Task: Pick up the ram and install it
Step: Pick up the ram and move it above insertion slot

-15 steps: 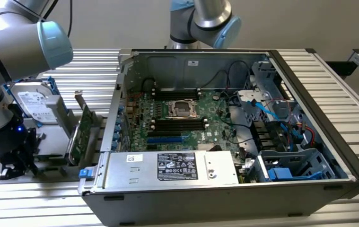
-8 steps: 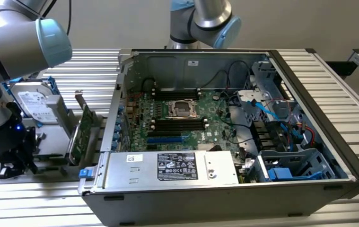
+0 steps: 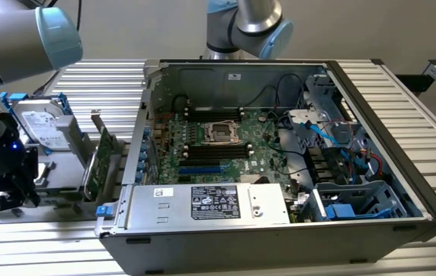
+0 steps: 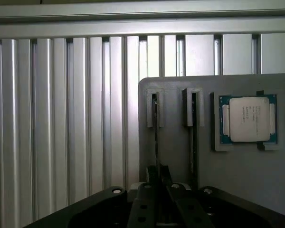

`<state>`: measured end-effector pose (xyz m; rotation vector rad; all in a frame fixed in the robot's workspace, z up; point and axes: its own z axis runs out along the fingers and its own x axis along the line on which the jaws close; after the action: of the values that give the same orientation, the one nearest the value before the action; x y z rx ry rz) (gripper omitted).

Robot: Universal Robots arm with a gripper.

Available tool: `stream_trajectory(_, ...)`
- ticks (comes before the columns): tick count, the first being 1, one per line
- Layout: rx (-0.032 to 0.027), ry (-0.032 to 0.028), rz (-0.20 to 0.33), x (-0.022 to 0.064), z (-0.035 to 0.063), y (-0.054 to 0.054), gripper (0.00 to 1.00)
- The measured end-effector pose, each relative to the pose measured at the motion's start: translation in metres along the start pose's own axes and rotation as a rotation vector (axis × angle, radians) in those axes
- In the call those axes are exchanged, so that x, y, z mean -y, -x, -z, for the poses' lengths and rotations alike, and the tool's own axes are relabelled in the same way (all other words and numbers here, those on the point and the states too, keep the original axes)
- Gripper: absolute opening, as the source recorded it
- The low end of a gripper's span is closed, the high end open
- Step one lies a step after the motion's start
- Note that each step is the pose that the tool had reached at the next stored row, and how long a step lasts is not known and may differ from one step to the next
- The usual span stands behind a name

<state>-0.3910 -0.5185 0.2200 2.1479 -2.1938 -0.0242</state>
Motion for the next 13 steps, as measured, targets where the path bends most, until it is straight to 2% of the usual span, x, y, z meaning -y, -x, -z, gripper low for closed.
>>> stream_trajectory(8,0.0000,0.0046,0.000,0.0016,0.0366,-0.001,0.14)
stream_trajectory(13,-0.0002,0.0155,0.000,0.0123,0.0602,-0.002,0.14)
